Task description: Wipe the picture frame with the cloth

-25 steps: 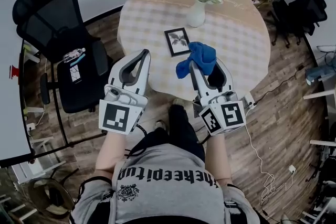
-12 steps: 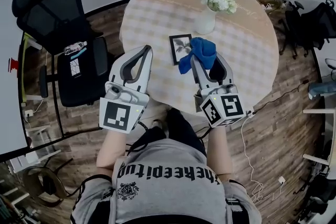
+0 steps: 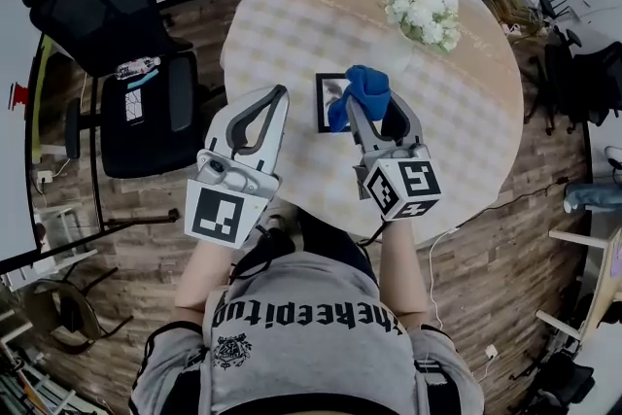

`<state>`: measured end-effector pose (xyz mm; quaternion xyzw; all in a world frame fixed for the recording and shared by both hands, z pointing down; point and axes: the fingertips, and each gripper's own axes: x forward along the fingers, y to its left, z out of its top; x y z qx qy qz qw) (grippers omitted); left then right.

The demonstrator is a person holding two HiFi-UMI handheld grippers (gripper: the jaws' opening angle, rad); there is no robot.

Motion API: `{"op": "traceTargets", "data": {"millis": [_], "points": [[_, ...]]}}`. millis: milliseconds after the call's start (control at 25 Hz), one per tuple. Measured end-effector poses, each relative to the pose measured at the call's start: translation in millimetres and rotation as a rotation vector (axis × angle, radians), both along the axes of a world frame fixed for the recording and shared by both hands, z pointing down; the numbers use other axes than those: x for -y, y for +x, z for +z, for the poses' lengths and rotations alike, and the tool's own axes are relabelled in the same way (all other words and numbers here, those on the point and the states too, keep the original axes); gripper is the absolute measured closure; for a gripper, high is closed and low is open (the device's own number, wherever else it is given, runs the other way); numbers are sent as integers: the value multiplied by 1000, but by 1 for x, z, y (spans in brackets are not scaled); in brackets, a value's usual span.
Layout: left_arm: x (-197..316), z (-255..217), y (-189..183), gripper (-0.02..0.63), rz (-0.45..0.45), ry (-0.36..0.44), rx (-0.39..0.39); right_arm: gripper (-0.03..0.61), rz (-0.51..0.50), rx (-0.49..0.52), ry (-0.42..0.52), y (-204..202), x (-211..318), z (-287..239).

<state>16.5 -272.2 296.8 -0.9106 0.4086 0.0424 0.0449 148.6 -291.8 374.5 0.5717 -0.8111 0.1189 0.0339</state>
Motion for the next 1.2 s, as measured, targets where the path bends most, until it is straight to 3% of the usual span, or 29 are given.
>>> {"op": "traceTargets", "data": {"millis": [680,1200], "points": [[28,43,6,597,-82,-114,19,368,-77,-5,-269,7,46,104],[27,64,3,597,-133,-168,38,367,-105,-93,-442,-1,68,179]]}}
